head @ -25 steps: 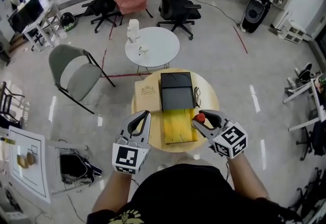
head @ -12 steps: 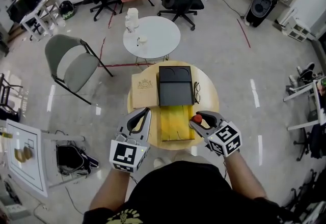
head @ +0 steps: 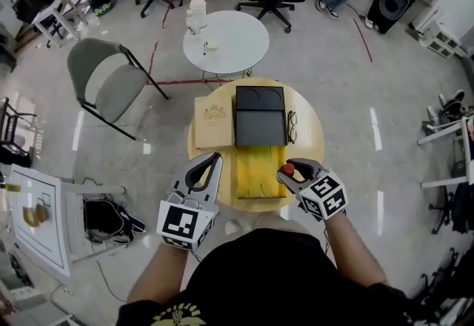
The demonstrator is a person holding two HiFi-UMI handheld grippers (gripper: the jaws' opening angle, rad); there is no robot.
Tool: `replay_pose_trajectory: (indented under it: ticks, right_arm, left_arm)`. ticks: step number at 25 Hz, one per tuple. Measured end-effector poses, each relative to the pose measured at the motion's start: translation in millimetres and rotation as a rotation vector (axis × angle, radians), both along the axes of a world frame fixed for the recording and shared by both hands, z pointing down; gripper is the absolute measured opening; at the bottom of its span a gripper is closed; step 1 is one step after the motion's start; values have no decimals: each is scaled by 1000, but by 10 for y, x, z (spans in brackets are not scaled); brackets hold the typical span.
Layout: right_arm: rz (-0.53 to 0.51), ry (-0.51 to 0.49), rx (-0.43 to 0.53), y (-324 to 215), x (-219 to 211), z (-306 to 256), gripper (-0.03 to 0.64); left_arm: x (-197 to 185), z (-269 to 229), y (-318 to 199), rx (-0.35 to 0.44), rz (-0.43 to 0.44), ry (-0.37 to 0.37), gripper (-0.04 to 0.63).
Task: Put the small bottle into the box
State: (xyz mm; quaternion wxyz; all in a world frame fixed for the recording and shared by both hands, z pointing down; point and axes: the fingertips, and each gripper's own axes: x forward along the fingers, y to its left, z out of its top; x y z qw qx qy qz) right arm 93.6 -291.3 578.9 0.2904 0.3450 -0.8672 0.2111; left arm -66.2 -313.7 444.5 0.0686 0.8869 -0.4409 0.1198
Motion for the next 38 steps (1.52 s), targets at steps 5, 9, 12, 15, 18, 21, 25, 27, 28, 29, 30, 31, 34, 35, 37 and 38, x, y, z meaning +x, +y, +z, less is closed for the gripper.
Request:
replay_pose_trajectory:
  ticks: [5, 9, 12, 15, 18, 21, 25, 27, 28, 29, 30, 31, 34, 35, 37, 38]
  right_arm:
    - [-6, 17, -32, -13, 37, 209, 167]
    - [-7, 29, -63, 2, 75, 395, 169]
    - [-2, 38, -89, 9, 103, 589, 169]
    - [-5, 48, -111, 4, 102, 760, 169]
    - [-5, 61, -134, 16, 108, 936, 169]
    - [3, 70, -161, 29, 124, 1108, 169]
    - [-7, 99, -199, 79, 134, 1327, 169]
    - [-12, 112, -216, 97, 137, 1431, 169]
    - [-13, 119, -224, 102, 138, 1480, 169]
    - [-14, 124, -232, 107, 137, 1522, 169]
    - [-14, 128, -239, 112, 133, 1560, 169]
    - [-15, 131, -246, 118, 129, 1594, 169]
    - [-19, 141, -263, 144, 118, 1688, 169]
    - [-20, 145, -265, 151, 112, 1711, 169]
    - [-24, 154, -267, 162, 98, 1742, 169]
    - [-25, 158, -268, 171, 91, 1755, 169]
  left_arm:
    - [-12, 64, 24, -21, -5, -15, 19]
    - [13, 122, 75, -38, -1, -20, 18]
    - [25, 154, 98, -45, -2, -27, 18]
    - [32, 157, 104, -46, 0, -35, 18]
    - [33, 155, 119, -45, 0, -38, 20]
    - [18, 152, 126, -44, -5, -40, 18]
    - [4, 155, 149, -45, -6, -43, 19]
    - [-10, 160, 154, -44, -9, -47, 19]
    - [-20, 160, 154, -44, -11, -49, 18]
    - [-29, 156, 156, -44, -11, -50, 19]
    - [-36, 150, 160, -44, -10, -50, 18]
    - [-43, 144, 164, -43, -10, -50, 19]
    - [-76, 146, 174, -43, -14, -55, 18]
    - [-94, 158, 180, -45, -17, -59, 19]
    - [-126, 171, 189, -45, -23, -61, 18]
    - [-131, 159, 191, -42, -24, -58, 18]
